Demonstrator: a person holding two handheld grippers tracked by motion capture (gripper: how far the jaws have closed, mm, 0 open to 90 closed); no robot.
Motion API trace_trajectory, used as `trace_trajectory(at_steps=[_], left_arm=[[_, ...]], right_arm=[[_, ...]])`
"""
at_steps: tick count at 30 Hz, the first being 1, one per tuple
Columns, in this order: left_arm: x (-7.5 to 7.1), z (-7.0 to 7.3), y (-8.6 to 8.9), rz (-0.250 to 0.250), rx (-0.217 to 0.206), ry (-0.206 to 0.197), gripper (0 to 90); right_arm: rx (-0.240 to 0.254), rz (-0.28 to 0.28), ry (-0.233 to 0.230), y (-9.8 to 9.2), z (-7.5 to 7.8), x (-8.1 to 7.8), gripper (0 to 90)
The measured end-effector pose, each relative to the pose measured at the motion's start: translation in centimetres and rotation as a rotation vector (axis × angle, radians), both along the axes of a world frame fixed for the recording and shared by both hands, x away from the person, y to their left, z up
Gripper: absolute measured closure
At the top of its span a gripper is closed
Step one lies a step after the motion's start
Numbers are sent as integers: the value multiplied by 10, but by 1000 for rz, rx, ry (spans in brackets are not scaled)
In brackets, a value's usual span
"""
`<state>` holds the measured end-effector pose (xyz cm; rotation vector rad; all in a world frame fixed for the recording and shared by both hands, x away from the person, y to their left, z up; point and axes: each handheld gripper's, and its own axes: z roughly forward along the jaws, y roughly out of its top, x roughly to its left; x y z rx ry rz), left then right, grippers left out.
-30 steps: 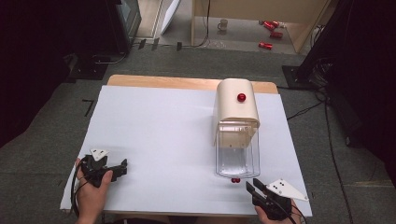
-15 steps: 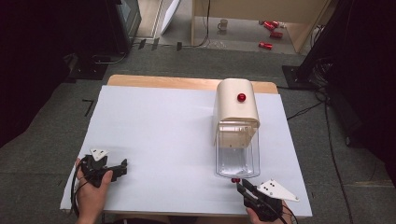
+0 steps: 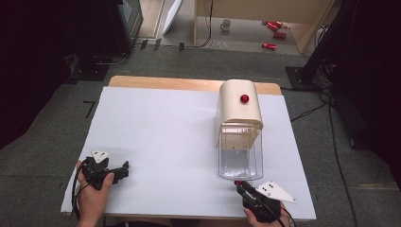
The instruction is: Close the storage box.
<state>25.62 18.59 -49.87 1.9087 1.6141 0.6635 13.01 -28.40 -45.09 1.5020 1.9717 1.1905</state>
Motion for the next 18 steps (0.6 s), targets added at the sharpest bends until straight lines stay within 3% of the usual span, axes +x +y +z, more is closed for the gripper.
trace_trajectory(at_steps=[18], left_arm=[[0, 0, 0, 0, 0, 0, 0]], right_arm=[[-1, -18, -6, 2, -1, 0, 727]])
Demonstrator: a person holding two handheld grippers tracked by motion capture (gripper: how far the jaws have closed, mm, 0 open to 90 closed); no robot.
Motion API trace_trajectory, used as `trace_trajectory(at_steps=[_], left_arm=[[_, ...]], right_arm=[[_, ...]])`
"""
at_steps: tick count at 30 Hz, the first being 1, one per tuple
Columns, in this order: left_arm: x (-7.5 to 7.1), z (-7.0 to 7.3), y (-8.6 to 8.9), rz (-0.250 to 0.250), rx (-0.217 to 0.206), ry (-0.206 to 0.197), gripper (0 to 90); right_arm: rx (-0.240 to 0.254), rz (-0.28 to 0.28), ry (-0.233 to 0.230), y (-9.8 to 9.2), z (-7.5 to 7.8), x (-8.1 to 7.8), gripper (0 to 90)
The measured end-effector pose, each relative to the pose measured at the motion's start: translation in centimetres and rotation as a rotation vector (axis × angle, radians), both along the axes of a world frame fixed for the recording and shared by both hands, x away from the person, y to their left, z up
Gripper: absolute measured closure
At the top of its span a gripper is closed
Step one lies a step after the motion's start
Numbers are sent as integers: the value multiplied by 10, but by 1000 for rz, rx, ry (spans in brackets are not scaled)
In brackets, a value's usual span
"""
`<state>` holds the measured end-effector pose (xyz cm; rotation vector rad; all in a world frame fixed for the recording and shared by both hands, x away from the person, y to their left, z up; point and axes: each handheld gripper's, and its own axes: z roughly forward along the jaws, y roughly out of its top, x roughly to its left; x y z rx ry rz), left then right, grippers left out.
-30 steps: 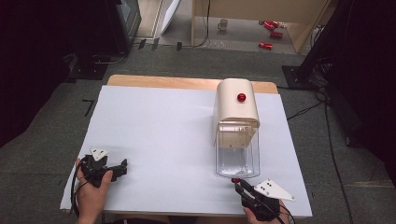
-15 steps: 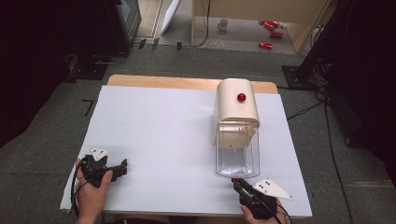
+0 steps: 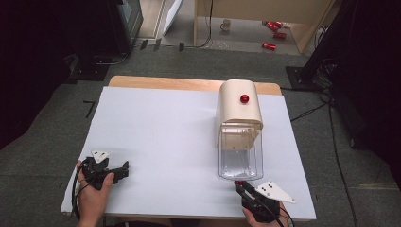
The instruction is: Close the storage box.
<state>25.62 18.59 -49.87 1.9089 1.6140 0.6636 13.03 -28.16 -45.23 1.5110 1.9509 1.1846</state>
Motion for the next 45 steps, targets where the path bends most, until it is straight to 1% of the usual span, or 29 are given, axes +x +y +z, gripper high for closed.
trace_trajectory(at_steps=[8, 15, 18, 20, 25, 28, 31, 32, 33, 34, 35, 36, 37, 38, 39, 40, 41, 44, 45], left_arm=[[0, 0, 0, 0, 0, 0, 0], [0, 0, 0, 0, 0, 0, 0], [0, 0, 0, -2, 2, 2, 0], [0, 0, 0, -2, 2, 2, 0], [0, 0, 0, 1, 0, 0, 0], [0, 0, 0, 0, 0, 0, 0], [0, 0, 0, -2, 2, 1, 0], [0, 0, 0, 0, 1, 0, 0], [0, 0, 0, 0, 1, 0, 0], [0, 0, 0, -3, 3, 2, 0], [0, 0, 0, -3, 3, 2, 0], [0, 0, 0, -2, 3, 2, 0], [0, 0, 0, -2, 3, 2, 0], [0, 0, 0, -2, 3, 2, 0], [0, 0, 0, -2, 3, 2, 0], [0, 0, 0, 0, 1, 0, 0], [0, 0, 0, -2, 3, 2, 0], [0, 0, 0, 0, 1, 0, 0], [0, 0, 0, 0, 1, 0, 0]], right_arm=[[-4, -8, -2, 1, -1, -1, 732], [-7, 0, -10, 0, -1, -1, 752], [1, 0, -11, 0, 0, -2, 754], [-1, -3, -29, 1, 3, -3, 754], [4, -11, -43, 0, 9, -1, 754], [1, -16, -48, -1, 14, 3, 754], [16, -30, -57, -4, 23, 8, 753], [18, -28, -64, -4, 28, 11, 753], [18, -28, -64, -4, 28, 11, 753], [12, -28, -75, -3, 34, 16, 754], [12, -28, -75, -3, 34, 16, 754], [7, -28, -84, -2, 39, 20, 756], [7, -28, -84, -2, 39, 20, 756], [4, -30, -92, -2, 45, 25, 757], [4, -30, -92, -2, 45, 25, 757], [-3, -33, -97, -2, 49, 31, 757], [-3, -33, -97, -2, 49, 31, 757], [-8, -36, -96, 0, 52, 41, 758], [-8, -36, -96, 0, 52, 41, 758]])
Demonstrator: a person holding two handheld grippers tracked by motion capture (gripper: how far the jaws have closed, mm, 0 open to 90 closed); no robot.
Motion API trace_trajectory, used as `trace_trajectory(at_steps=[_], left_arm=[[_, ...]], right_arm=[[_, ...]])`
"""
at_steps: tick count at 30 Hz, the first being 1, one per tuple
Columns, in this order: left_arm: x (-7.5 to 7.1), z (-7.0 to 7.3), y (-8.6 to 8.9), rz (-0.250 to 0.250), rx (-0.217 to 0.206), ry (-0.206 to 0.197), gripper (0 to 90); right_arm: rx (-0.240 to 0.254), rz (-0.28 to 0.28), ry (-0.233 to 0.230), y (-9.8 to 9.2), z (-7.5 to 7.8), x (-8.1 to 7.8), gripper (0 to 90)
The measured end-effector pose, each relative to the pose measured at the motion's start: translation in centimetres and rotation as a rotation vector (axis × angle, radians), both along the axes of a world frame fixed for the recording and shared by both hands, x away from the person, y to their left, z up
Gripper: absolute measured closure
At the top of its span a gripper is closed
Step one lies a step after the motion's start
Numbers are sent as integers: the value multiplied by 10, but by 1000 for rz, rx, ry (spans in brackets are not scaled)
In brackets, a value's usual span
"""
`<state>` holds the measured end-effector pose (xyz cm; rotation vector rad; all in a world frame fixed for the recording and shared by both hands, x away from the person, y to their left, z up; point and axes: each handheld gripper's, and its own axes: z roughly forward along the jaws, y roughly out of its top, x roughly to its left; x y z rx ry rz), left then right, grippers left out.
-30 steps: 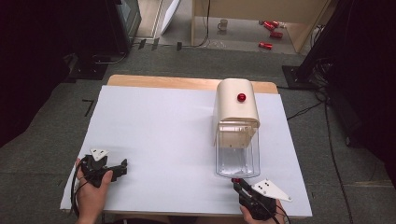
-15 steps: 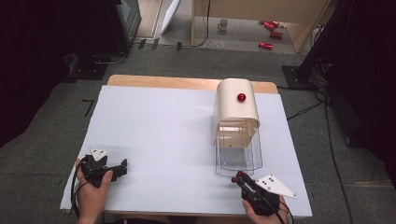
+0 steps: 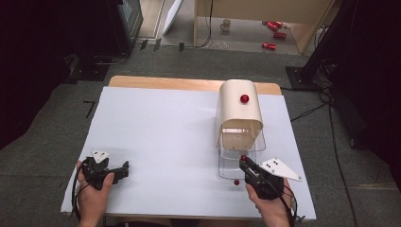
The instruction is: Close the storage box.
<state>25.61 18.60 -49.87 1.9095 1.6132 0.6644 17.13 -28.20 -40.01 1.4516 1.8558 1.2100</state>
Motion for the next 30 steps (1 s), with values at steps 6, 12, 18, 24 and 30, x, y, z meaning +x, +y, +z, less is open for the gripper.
trace_trajectory(at_steps=[6, 12, 18, 24, 30], left_arm=[[0, 0, 0, 0, 0, 0, 0], [0, 0, 0, 1, -1, 0, 0], [0, 0, 0, 0, -1, 0, 0], [0, 0, 0, 1, -1, 0, 0], [0, 0, 0, 1, 0, 0, 0]], right_arm=[[7, -15, 13, 0, -4, 20, 759], [19, -24, 14, 0, -6, 34, 759], [22, -31, 14, 1, -6, 45, 759], [16, -39, 8, 2, -7, 57, 760], [21, -37, 9, 2, -6, 66, 761]])
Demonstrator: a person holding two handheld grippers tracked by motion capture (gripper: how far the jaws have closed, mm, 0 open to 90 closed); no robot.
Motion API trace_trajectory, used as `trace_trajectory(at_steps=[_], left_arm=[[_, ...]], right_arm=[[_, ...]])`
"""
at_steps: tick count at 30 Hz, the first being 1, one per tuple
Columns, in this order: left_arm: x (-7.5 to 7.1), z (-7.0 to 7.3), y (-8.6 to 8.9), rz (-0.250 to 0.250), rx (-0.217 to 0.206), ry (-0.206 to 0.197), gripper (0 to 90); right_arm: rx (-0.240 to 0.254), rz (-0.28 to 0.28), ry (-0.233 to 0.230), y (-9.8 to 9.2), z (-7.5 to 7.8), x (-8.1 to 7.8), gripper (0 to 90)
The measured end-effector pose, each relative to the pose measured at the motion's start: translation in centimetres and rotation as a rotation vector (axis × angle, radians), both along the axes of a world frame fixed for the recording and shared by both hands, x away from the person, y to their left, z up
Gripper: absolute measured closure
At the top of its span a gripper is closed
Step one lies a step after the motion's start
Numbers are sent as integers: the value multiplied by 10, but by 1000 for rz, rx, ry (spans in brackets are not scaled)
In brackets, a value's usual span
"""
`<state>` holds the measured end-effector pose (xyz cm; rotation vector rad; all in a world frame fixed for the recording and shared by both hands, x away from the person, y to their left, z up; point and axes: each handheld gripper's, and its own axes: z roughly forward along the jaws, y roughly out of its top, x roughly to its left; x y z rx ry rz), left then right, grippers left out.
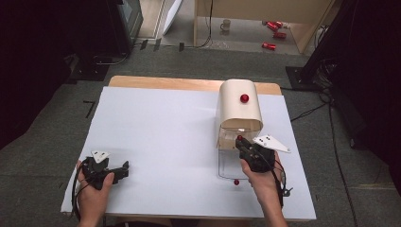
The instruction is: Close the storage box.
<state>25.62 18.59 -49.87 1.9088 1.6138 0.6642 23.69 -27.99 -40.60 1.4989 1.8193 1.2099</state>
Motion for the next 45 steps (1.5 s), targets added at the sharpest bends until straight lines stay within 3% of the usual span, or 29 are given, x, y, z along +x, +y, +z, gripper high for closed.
trace_trajectory(at_steps=[4, 8, 11, 13, 16, 19, 21, 34, 45], left_arm=[[0, 0, 0, 0, 0, 0, 0], [0, 0, 0, 0, 0, 0, 0], [0, 0, 0, 0, 0, 0, 0], [0, 0, 0, 0, 0, 0, 0], [0, 0, 0, 0, 0, 0, 0], [0, 0, 0, 0, 0, 0, 0], [0, 0, 0, 0, 0, 0, 0], [0, 0, 0, 0, 0, 0, 0], [0, 0, 0, 0, 0, 0, 0]], right_arm=[[2, 6, -1, -1, -1, -1, 742], [22, 33, 12, -3, -2, -4, 649], [22, 45, 22, -4, -5, -12, 525], [25, 47, 24, -5, -5, -14, 490], [20, 49, 31, -6, -8, -23, 350], [-12, 39, 44, -7, -14, -35, 219], [-19, 29, 50, -8, -17, -41, 190], [-21, -7, 38, -16, -30, -74, 150], [-16, -30, 75, -19, -49, -107, 156]])
